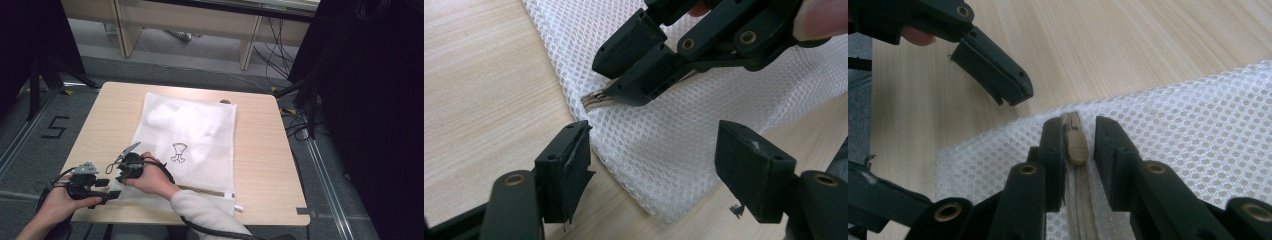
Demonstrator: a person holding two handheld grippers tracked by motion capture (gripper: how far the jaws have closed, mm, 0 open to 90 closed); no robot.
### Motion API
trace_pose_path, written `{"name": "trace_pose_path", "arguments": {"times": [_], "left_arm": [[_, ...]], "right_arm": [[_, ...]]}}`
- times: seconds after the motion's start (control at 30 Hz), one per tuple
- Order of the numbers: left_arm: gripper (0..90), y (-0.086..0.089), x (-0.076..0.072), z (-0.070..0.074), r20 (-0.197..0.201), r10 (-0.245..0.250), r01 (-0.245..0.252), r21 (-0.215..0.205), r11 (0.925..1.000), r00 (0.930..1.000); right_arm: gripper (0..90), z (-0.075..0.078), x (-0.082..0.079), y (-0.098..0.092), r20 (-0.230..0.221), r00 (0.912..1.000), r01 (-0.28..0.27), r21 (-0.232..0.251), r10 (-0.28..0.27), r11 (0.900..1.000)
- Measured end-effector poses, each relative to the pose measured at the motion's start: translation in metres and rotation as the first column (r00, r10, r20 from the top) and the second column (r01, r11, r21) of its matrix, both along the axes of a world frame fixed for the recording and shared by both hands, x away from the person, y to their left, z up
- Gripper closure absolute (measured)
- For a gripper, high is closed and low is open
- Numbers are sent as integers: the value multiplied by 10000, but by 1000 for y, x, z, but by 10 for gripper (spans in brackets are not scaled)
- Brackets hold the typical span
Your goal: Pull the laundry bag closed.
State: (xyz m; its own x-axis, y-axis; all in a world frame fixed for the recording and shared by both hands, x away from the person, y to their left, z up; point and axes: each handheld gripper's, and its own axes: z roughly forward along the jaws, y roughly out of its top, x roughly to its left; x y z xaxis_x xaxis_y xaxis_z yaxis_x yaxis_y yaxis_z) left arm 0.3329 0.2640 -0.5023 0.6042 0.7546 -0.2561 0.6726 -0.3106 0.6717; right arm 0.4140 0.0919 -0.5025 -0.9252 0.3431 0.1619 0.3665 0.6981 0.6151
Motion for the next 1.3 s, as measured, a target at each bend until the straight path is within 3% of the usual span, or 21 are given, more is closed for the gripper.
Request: {"name": "trace_pose_path", "arguments": {"times": [0.1,0.13,0.27,0.33,0.5,0.57,0.6,0.63,0.67,0.77,0.9,1.0,1.03,1.13,1.17,1.23,1.3], "left_arm": [[318,1,1,-1,-83,-55,55,58,10000,10000],[327,2,1,0,-51,-107,109,276,9996,9999],[330,1,1,-1,-66,101,-101,57,9999,9999],[336,3,2,0,-94,13,-11,224,9997,10000],[354,3,3,0,-76,313,-313,-53,9995,9995],[357,4,4,1,-80,208,-208,30,9998,9998],[363,4,5,0,-118,157,-159,-171,9997,9998],[369,4,5,0,-118,157,-159,-171,9997,9998],[369,2,5,-1,37,397,-395,-453,9982,9992],[401,2,7,-1,-110,268,-272,-383,9989,9996],[486,0,9,-2,-78,251,-255,-461,9986,9997],[541,0,11,-2,-276,169,-186,-630,9978,9995],[607,-1,12,-4,-310,178,-201,-758,9969,9994],[661,-2,12,-4,-575,80,-121,-702,9975,9983],[714,-4,12,-5,-498,177,-218,-845,9962,9986],[736,-4,11,-2,-670,74,-117,-636,9979,9977],[795,-5,10,-3,-601,130,-176,-767,9969,9981]], "right_arm": [[798,1,-1,0,-116,9998,136,-131,-138,9998],[820,1,0,0,-47,9999,-130,-35,130,9999],[822,2,-2,0,238,9993,-292,-148,295,9995],[822,5,-4,-1,286,9989,-375,-181,380,9991],[823,18,-7,-6,685,9952,-679,-241,694,9974],[823,21,-9,-6,486,9969,-619,-160,626,9980],[823,25,-7,-9,931,9917,-872,-231,889,9959],[823,25,-7,-9,931,9917,-872,-231,889,9959],[823,28,-8,-11,893,9919,-892,-172,904,9959],[823,33,-10,-15,929,9909,-966,-112,972,9953],[823,36,-12,-17,920,9901,-1046,-189,1059,9943],[823,36,-13,-18,917,9902,-1040,-188,1053,9944],[823,36,-13,-17,927,9894,-1108,-195,1122,9936],[823,36,-13,-17,933,9889,-1139,-246,1158,9932],[823,36,-13,-18,983,9880,-1165,-307,1190,9927],[824,35,-14,-18,920,9887,-1163,-254,1182,9929],[824,35,-15,-19,848,9891,-1174,-365,1201,9924]]}}
